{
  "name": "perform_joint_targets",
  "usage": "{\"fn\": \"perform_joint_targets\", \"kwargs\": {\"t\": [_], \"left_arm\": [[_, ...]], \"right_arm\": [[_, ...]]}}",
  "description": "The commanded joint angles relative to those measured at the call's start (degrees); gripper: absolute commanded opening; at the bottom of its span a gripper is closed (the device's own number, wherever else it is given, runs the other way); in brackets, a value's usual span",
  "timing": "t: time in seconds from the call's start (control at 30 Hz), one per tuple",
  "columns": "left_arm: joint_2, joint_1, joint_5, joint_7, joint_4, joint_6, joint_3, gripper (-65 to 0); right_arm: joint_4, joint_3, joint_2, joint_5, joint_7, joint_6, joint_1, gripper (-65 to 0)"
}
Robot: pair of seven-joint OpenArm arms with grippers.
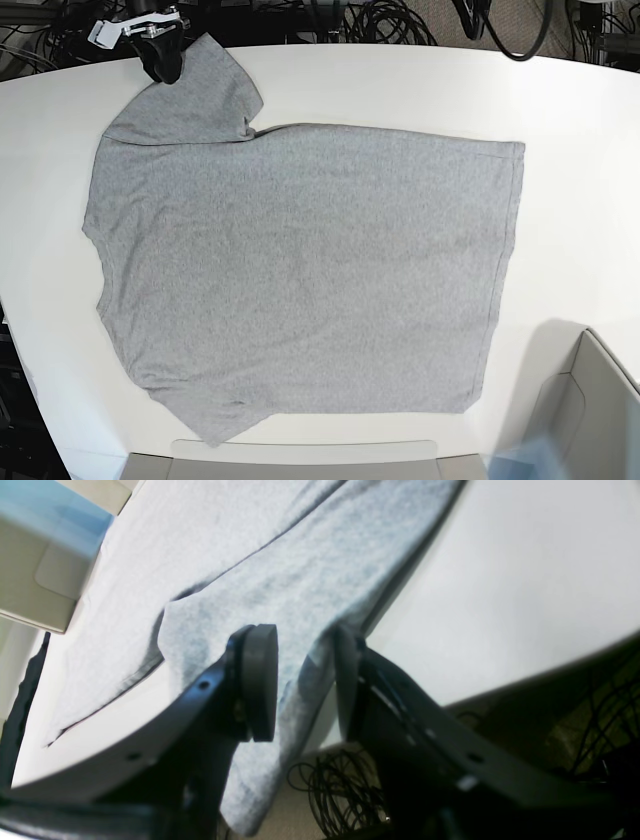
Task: Fold the T-shirt properly
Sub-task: 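Move the right gripper to the shirt's shoulder corner beside the sleeve, then bring the left gripper to the other shoulder corner and grasp both corners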
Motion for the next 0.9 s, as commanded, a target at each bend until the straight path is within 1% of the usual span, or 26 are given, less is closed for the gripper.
{"fn": "perform_joint_targets", "kwargs": {"t": [0.0,0.07,0.17,0.27,0.37,0.43,0.6,0.67,0.73,0.8,0.87], "left_arm": [[-0.1,1.0,0.2,-2.8,2.7,0.3,-0.2,-63.2],[-0.1,2.7,0.2,-2.7,6.3,0.3,-0.2,-60.2],[-0.1,4.9,0.2,-2.2,11.3,0.3,-0.2,-59.2],[-0.2,7.4,0.1,1.8,16.5,0.3,-0.2,-59.1],[-0.3,9.7,0.1,7.4,23.5,0.3,-0.2,-58.9],[-0.4,10.7,0.1,12.7,28.5,0.3,-0.2,-58.9],[-0.5,10.3,0.1,31.6,38.9,0.4,-0.7,-58.8],[-0.1,8.9,-0.4,37.6,41.3,0.5,-2.7,-58.8],[0.0,6.9,-4.7,43.1,43.0,1.2,-4.0,-58.8],[-0.4,5.4,-11.6,48.0,43.4,1.2,-5.8,-58.6],[-0.9,3.9,-18.6,53.5,43.4,0.8,-8.6,-56.1]], "right_arm": [[0.2,0.1,0.2,-0.1,-1.2,0.1,-0.8,-45.3],[0.2,0.1,0.4,-0.1,-1.2,0.1,-0.8,-45.3],[0.3,0.1,0.5,-0.2,-1.3,0.1,-0.8,-45.3],[0.3,0.0,0.6,-0.2,-1.3,0.1,-1.0,-45.3],[0.3,0.0,0.6,-0.2,-1.3,0.1,-1.0,-45.3],[0.3,0.1,0.6,-0.2,-1.3,0.2,-1.0,-45.3],[0.2,0.4,0.6,-0.2,-1.3,0.2,-1.1,-45.3],[0.2,0.4,0.6,-0.2,-1.3,0.2,-1.2,-45.3],[0.3,0.4,0.7,-0.2,-1.3,0.2,-1.7,-45.3],[0.3,0.4,0.7,-0.2,-1.3,0.2,-1.7,-45.3],[0.2,0.4,0.7,-0.2,-1.3,0.2,-1.7,-45.3]]}}
